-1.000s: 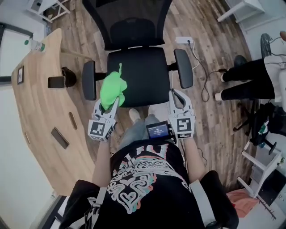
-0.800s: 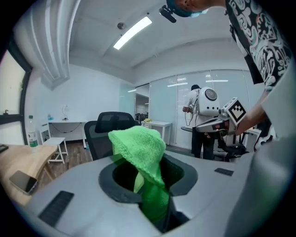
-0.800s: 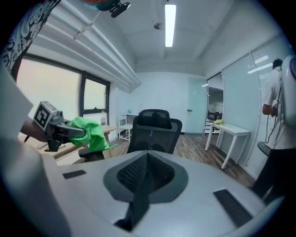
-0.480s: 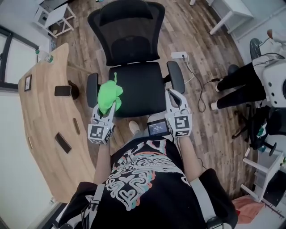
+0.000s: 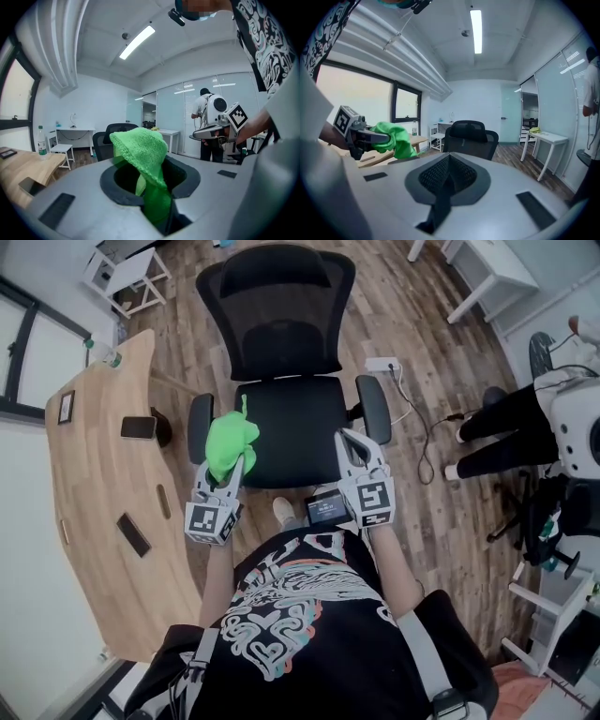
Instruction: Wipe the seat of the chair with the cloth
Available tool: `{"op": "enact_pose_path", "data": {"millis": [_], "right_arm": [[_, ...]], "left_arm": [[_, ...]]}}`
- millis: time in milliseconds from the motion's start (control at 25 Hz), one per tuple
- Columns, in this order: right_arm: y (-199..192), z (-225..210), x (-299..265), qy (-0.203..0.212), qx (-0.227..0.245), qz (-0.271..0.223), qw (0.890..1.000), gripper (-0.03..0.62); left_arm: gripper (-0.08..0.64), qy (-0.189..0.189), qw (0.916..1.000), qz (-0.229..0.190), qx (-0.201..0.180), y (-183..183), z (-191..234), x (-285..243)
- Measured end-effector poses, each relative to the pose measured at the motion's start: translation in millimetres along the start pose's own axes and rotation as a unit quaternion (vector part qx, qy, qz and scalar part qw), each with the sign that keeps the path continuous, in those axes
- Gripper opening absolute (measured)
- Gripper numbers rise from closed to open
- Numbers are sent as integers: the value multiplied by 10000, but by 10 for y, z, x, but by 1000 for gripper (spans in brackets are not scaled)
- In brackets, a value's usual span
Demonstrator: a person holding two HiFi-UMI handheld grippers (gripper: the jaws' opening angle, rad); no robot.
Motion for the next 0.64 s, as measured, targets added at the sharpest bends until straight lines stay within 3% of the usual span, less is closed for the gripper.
{"op": "enact_pose_path", "data": {"millis": [640], "right_arm": [[14, 41, -45, 244, -145, -155, 9995, 3]], "left_arm": [[107, -43, 10000, -14, -64, 39, -8, -11]]}}
Point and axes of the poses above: the fingertips, and each gripper's own axes: x backward along the fingers, z to its left, y out of its top, the point moved 10 cm from there along x, backward along the fingers, and after that the axes turned 9 degrees about x, right-handed, at the moved point
